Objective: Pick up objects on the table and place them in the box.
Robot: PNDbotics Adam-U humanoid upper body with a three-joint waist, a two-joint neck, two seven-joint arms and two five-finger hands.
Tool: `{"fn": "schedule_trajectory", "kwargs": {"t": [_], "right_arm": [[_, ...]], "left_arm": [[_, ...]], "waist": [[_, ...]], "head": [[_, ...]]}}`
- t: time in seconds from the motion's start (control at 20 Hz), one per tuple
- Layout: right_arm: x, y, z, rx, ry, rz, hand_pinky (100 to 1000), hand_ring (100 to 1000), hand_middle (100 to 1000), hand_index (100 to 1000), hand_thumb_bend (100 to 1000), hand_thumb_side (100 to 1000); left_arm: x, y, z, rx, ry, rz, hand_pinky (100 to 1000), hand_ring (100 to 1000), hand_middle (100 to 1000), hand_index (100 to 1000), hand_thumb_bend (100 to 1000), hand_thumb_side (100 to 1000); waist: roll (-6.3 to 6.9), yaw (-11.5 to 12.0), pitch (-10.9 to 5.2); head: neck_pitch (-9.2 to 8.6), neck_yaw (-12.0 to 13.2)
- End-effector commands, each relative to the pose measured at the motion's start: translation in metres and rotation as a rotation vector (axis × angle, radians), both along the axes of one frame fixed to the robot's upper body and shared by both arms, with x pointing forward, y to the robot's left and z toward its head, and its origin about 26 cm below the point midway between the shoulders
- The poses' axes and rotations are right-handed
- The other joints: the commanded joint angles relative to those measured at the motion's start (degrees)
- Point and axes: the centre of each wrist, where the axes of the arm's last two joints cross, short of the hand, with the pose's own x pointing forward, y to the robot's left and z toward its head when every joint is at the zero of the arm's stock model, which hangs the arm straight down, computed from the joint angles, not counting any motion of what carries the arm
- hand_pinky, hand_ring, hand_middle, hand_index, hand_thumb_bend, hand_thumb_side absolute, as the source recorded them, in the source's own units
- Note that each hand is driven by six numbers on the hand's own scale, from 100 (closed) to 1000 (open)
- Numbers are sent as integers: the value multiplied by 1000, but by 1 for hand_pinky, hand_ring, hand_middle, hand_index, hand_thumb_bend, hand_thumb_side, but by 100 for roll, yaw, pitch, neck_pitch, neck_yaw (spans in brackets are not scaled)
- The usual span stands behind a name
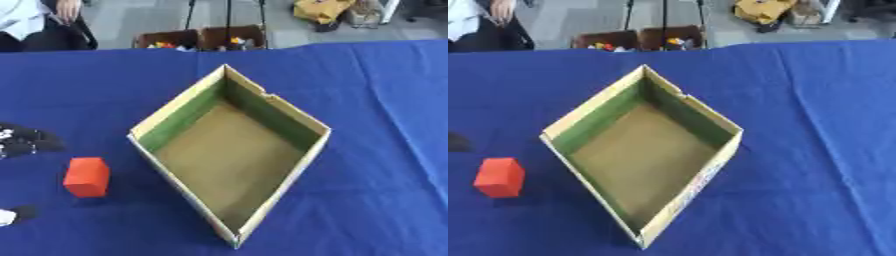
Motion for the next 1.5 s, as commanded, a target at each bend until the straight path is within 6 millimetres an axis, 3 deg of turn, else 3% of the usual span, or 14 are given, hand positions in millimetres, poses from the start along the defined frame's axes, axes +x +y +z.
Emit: {"fn": "schedule_trajectory", "kwargs": {"t": [0.05, 0.15, 0.3, 0.5, 0.85, 1.5], "right_arm": [[-4, 1, 9, -28, -23, 8, 754, 726, 747, 769, 100, 558], [-4, 2, 9, -30, -20, 12, 754, 726, 747, 769, 100, 559], [-4, 2, 9, -31, -16, 16, 755, 727, 747, 769, 100, 557], [-4, 3, 8, -31, -11, 21, 755, 727, 748, 769, 100, 551], [-3, 3, 8, -27, -4, 27, 757, 727, 749, 769, 100, 543], [-3, 3, 7, -15, -3, 27, 759, 728, 750, 769, 100, 540]], "left_arm": [[8, 7, 8, 17, 56, 9, 656, 816, 896, 1000, 477, 815], [15, 10, 10, 5, 89, 19, 633, 807, 902, 1000, 453, 777], [24, 13, 14, -33, 121, 47, 565, 748, 843, 1000, 410, 699], [32, 13, 11, -78, 162, 91, 525, 712, 785, 984, 454, 677], [47, 8, 2, -158, 261, 126, 474, 675, 825, 961, 401, 566], [62, 7, -26, -158, 377, 149, 489, 729, 884, 960, 395, 584]], "waist": [[83, -21, -165], [88, -49, -167], [97, -91, -170], [113, -115, -167], [136, -140, -178], [161, -228, -163]], "head": [[-27, 53], [-24, 80], [-24, 116], [-11, 145], [9, 204], [7, 346]]}}
